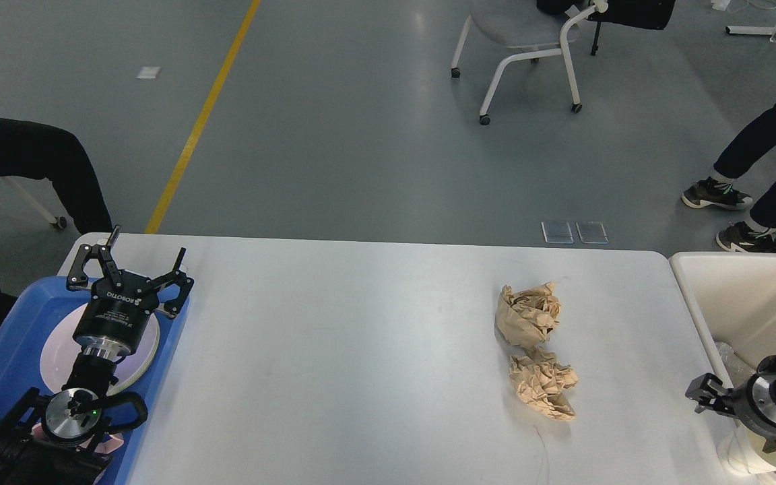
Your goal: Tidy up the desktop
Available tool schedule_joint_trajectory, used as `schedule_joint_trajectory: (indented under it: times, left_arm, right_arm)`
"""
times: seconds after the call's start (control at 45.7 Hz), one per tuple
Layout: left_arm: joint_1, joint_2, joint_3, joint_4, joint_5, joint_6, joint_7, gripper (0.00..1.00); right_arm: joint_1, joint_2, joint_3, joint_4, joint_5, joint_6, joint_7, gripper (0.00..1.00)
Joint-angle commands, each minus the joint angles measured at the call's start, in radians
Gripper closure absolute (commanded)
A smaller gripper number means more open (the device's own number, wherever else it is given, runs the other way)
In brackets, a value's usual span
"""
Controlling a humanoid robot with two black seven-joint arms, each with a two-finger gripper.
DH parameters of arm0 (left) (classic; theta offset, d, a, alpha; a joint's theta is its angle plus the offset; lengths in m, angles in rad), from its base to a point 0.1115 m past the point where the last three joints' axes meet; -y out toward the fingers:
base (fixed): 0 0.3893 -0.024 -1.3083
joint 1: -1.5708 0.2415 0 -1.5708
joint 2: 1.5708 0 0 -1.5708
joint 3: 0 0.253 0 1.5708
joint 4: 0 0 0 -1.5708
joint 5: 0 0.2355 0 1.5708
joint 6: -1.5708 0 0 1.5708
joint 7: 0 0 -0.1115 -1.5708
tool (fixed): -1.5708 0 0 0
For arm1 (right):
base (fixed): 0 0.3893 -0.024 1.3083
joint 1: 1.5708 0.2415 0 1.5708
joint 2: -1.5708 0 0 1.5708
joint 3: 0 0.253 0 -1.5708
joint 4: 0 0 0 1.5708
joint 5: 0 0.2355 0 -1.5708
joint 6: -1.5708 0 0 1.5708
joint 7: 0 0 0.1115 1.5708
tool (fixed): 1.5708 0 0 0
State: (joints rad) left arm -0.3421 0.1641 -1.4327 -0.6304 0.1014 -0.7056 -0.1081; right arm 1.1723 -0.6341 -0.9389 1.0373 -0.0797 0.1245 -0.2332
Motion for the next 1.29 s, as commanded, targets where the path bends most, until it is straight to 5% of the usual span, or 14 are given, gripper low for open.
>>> schedule_joint_trajectory:
  times: [0.0,0.153,0.307,0.898,1.27]
  left_arm:
    - [0.0,0.0,0.0,0.0,0.0,0.0,0.001,0.04]
    - [0.0,0.0,0.0,0.0,0.0,0.0,0.001,0.04]
    - [0.0,0.0,0.0,0.0,0.0,0.0,0.001,0.04]
    - [0.0,0.0,0.0,0.0,0.0,0.0,0.001,0.04]
    - [0.0,0.0,0.0,0.0,0.0,0.0,0.001,0.04]
  right_arm:
    - [-0.003,0.001,0.017,-0.003,0.0,0.0,0.0,0.22]
    - [-0.014,0.001,0.022,-0.003,0.0,0.001,0.0,0.72]
    - [-0.028,0.002,0.023,-0.005,0.0,0.0,0.0,1.0]
    - [-0.03,0.004,0.022,-0.023,0.044,0.036,-0.008,1.0]
    - [0.303,-0.144,-0.092,-0.002,0.035,0.489,-0.008,1.0]
